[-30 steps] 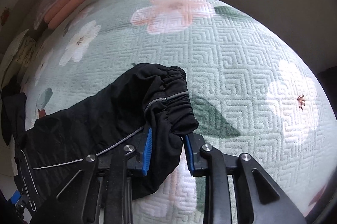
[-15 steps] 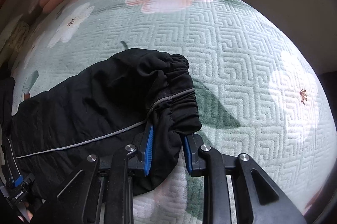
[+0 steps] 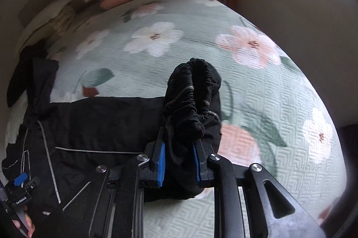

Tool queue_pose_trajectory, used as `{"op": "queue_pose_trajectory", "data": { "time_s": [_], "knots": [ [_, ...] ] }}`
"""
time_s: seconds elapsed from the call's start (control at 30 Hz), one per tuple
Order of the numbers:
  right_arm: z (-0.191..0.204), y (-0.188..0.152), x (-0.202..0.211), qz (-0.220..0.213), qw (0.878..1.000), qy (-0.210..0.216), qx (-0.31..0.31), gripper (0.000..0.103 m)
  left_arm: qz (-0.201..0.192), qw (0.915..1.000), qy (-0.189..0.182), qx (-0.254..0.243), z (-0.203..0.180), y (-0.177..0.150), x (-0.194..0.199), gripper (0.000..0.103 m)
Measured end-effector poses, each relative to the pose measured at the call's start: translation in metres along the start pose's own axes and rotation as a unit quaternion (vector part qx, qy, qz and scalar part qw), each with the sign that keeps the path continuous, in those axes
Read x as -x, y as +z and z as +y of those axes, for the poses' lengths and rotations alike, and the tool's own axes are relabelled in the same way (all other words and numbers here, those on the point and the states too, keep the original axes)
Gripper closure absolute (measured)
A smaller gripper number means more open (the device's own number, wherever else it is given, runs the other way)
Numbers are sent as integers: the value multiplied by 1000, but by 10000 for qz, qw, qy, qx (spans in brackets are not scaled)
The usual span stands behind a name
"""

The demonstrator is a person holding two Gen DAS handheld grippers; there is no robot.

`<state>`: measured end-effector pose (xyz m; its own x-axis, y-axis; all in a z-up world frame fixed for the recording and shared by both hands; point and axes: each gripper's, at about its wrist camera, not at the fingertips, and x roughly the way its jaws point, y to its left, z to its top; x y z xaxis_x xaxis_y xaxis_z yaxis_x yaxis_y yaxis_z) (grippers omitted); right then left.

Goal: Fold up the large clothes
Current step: 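Lift the cuff with the right tool, lay it across the jacket front, open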

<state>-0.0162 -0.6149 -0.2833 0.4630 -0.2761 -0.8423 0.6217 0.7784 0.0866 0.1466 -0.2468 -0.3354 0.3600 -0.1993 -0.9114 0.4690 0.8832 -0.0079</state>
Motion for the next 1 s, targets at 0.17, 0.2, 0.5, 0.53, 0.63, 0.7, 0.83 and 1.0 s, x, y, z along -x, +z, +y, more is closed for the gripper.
{"op": "queue_pose_trajectory", "data": {
  "time_s": [0.17,0.2,0.5,0.53,0.63,0.7,0.83,1.0],
  "knots": [
    [124,-8,9,-17,9969,463,635,82,-4,9991,54,417,75,-9,22,9],
    [149,-10,9,14,9956,580,737,83,-28,9988,90,475,90,-10,27,9],
    [374,-56,2,353,9752,1569,1521,83,-309,9944,558,838,219,-18,67,9],
    [399,-63,-1,407,9713,1669,1645,83,-328,9933,609,928,236,-20,69,9],
    [471,-90,-16,585,9606,1835,2002,83,-309,9899,733,1171,274,-29,67,9],
    [512,-112,-35,843,9513,1921,2257,83,-269,9877,808,1308,294,-36,64,9],
    [570,-159,-85,1329,9383,1747,2672,83,-156,9834,916,1556,331,-50,52,9],
    [591,-201,-114,1332,9343,1301,3039,75,-28,9806,938,1719,360,-63,41,9]
  ]
}}
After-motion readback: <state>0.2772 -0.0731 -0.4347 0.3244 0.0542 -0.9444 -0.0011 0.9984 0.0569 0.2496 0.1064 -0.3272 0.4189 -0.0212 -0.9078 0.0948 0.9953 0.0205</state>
